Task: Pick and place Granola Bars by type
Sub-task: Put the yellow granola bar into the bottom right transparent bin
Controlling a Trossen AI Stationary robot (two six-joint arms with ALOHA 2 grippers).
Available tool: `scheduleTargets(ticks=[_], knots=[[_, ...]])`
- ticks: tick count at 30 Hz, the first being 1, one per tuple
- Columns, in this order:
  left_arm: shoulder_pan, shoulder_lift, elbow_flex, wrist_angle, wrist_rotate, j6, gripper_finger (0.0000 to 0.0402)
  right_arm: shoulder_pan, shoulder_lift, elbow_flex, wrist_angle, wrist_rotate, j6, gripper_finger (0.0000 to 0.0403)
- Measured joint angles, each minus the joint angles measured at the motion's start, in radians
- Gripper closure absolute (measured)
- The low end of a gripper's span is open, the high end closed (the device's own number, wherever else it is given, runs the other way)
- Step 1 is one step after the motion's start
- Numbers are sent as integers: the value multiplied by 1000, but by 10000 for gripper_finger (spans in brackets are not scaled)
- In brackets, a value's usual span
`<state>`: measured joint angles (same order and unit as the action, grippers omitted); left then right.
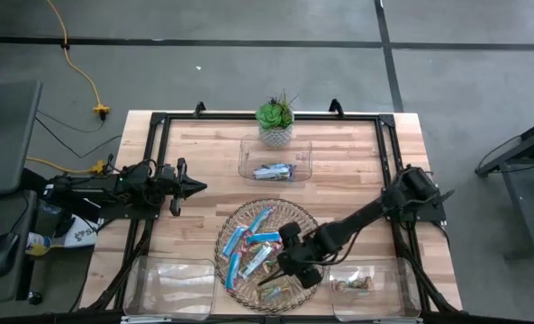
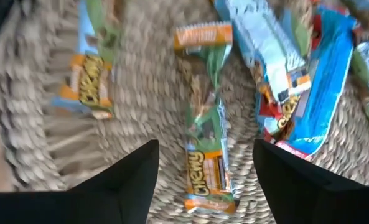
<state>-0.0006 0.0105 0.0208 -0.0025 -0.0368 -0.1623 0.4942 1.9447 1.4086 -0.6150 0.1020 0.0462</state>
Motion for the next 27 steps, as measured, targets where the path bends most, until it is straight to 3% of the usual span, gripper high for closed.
scheduleTargets(ticks=[27], knots=[[0, 0, 0, 0, 0, 0, 401, -22, 73, 0, -54, 0, 22, 155]])
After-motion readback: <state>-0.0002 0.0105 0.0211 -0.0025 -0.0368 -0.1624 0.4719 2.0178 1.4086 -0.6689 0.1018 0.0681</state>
